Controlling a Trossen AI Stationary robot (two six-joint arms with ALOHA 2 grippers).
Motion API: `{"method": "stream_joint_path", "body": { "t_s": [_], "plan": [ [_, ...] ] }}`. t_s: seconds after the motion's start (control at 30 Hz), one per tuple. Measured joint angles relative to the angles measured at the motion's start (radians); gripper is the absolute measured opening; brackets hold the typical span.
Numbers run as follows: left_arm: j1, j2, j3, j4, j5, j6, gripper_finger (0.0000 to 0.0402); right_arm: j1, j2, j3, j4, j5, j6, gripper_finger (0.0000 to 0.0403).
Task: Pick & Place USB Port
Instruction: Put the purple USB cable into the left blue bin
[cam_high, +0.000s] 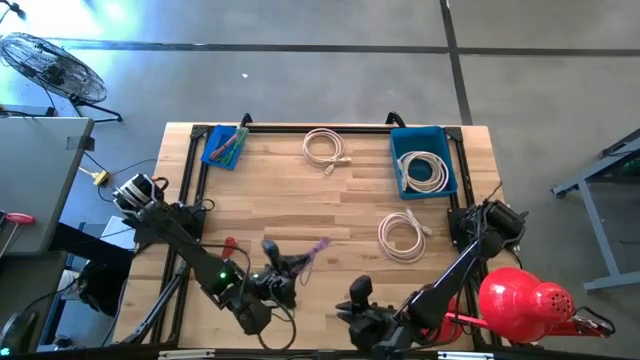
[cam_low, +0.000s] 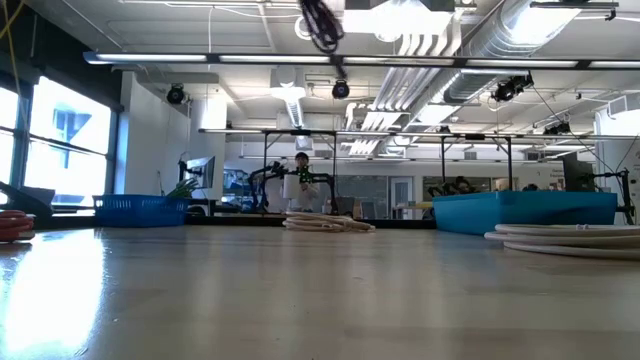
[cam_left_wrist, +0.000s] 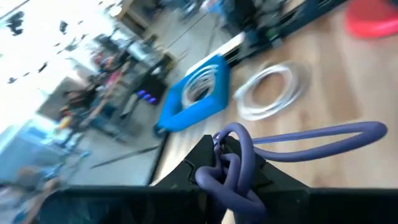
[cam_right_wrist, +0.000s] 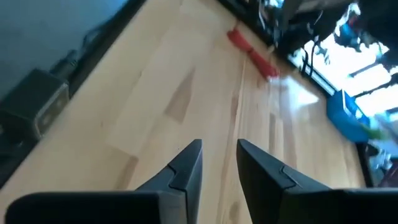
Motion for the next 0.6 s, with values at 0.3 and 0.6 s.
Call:
{"method": "stream_joint_path", "body": {
  "t_s": [0.3, 0.6],
  "plan": [
    [-0.001, -0.059, 0.0, -0.321, -0.126, -0.192, 0.0021, -0.066, -0.002, -0.152, 0.126, -0.031, 0.017, 0.0092],
    [0.048, -0.101, -0.002, -0.61, -0.101, -0.42, 0.0021, -0.181, -0.002, -0.234, 0.36, -0.194, -0.133, 0.0092]
  ]
}}
